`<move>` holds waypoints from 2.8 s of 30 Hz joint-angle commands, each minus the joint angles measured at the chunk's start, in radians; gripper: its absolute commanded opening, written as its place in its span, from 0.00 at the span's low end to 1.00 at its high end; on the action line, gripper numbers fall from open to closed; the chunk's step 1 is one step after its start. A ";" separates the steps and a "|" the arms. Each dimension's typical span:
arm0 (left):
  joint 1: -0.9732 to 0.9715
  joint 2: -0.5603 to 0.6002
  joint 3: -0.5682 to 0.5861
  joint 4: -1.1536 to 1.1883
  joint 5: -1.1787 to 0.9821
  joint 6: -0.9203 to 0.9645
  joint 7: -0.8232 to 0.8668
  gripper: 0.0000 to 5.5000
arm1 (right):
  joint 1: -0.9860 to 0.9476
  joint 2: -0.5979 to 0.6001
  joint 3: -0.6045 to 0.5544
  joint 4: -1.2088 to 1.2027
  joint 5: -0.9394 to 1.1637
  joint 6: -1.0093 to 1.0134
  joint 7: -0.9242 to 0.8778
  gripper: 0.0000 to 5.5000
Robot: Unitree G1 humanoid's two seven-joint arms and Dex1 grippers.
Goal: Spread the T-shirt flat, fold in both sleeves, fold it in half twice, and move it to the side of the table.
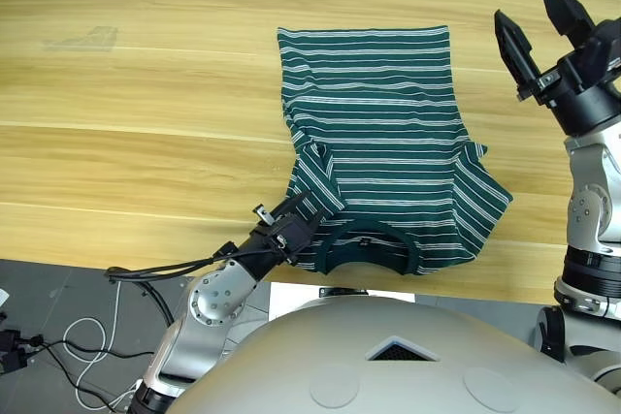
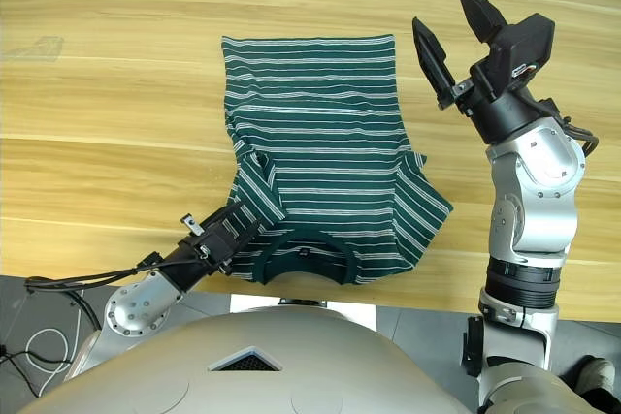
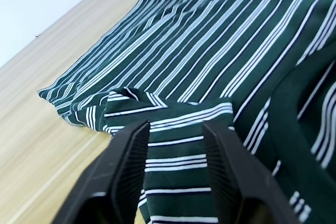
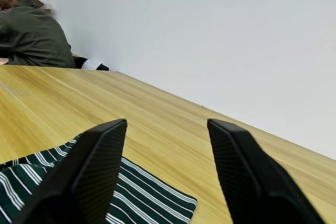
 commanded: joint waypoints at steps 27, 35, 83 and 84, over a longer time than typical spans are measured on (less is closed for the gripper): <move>-0.075 -0.186 0.789 -0.151 -0.653 0.112 0.206 0.59 | 0.428 -0.237 -0.151 0.457 0.144 0.216 0.533 0.51; -0.069 -0.195 0.773 -0.145 -0.621 0.103 0.202 0.59 | 0.472 -0.275 -0.077 0.437 0.134 0.200 0.649 0.51; -0.044 -0.231 0.595 -0.108 -0.500 0.022 0.133 0.59 | 0.471 -0.169 0.018 -0.060 0.263 0.242 0.558 0.00; -0.043 -0.231 0.594 -0.110 -0.498 0.020 0.134 0.59 | 0.474 -0.177 0.043 -0.048 0.206 0.212 0.546 0.00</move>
